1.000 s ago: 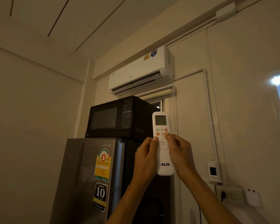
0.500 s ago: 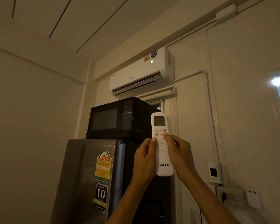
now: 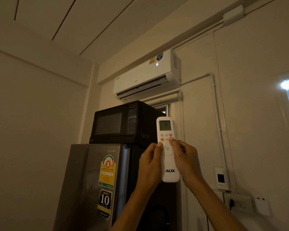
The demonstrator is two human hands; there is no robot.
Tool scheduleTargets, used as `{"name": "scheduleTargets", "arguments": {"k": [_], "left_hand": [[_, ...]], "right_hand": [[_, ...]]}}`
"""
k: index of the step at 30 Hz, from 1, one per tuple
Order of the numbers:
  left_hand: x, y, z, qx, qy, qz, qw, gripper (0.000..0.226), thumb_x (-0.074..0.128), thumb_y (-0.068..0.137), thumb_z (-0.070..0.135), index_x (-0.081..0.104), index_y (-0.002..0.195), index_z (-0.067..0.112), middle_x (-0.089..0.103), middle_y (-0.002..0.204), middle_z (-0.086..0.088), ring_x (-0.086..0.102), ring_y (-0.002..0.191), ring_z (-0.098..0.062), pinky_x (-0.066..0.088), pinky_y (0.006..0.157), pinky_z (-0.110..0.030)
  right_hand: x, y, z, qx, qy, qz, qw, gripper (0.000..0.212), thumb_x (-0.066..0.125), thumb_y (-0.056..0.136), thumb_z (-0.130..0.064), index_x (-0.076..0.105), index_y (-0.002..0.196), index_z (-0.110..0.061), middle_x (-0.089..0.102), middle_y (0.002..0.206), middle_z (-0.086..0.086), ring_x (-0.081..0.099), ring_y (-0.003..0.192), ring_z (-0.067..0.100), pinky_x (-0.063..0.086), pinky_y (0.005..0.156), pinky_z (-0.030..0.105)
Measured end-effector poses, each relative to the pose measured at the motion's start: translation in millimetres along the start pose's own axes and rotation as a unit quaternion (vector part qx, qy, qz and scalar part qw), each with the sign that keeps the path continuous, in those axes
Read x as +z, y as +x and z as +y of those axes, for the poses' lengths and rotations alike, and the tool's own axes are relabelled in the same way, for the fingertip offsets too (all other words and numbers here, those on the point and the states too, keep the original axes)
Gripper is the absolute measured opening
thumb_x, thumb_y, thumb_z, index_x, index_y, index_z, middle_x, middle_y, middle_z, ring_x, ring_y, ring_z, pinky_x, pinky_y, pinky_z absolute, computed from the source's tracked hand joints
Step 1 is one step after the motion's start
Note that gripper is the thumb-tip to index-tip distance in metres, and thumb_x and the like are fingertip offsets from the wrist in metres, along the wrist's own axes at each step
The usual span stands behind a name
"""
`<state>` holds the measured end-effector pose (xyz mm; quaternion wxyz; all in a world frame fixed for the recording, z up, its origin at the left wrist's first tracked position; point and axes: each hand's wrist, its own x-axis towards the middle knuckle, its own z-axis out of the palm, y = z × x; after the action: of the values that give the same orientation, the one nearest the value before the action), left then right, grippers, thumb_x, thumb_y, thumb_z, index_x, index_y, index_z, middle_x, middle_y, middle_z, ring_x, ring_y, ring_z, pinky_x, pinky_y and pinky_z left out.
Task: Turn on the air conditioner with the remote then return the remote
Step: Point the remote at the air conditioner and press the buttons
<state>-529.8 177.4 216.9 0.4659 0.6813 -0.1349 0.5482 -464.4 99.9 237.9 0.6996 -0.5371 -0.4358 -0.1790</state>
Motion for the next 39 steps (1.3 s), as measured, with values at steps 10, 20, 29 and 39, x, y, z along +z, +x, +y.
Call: {"name": "scheduleTargets", "arguments": {"k": [10, 20, 29, 39], "left_hand": [[-0.8, 0.4, 0.4, 0.003, -0.005, -0.002, 1.0, 0.016, 0.037, 0.093, 0.023, 0.051, 0.085, 0.026, 0.063, 0.082, 0.001, 0.067, 0.064, -0.005, 0.055, 0.052, -0.016], [-1.1, 1.3, -1.2, 0.002, -0.005, -0.002, 1.0, 0.016, 0.037, 0.093, 0.022, 0.051, 0.086, 0.025, 0.063, 0.083, 0.001, 0.067, 0.064, -0.004, 0.054, 0.052, -0.015], [-1.5, 1.6, -4.2, -0.001, 0.001, -0.005, 1.0, 0.016, 0.037, 0.094, 0.023, 0.051, 0.086, 0.026, 0.063, 0.083, 0.001, 0.067, 0.063, -0.006, 0.055, 0.053, -0.016], [-2.3, 1.9, -5.3, 0.003, -0.004, -0.009, 1.0, 0.016, 0.037, 0.094, 0.023, 0.052, 0.089, 0.025, 0.064, 0.086, -0.001, 0.068, 0.067, -0.009, 0.055, 0.054, -0.017]], "right_hand": [[0.4, 0.4, 0.9, 0.006, -0.007, -0.001, 1.0, 0.025, 0.051, 0.085, -0.036, 0.061, 0.097, -0.017, 0.064, 0.079, -0.005, 0.065, 0.066, 0.013, 0.052, 0.055, 0.025], [0.7, 1.1, 0.8, 0.009, -0.003, 0.001, 1.0, 0.024, 0.051, 0.085, -0.035, 0.06, 0.097, -0.016, 0.065, 0.086, 0.003, 0.064, 0.065, 0.012, 0.051, 0.054, 0.024], [1.3, 1.9, 4.8, 0.007, 0.001, 0.001, 1.0, 0.022, 0.051, 0.085, -0.034, 0.06, 0.094, -0.016, 0.066, 0.087, 0.004, 0.064, 0.065, 0.013, 0.051, 0.054, 0.024], [2.1, 2.8, 5.0, 0.007, 0.001, 0.0, 1.0, 0.019, 0.051, 0.085, -0.035, 0.059, 0.093, -0.019, 0.063, 0.081, -0.003, 0.064, 0.063, 0.01, 0.048, 0.052, 0.021]]}}
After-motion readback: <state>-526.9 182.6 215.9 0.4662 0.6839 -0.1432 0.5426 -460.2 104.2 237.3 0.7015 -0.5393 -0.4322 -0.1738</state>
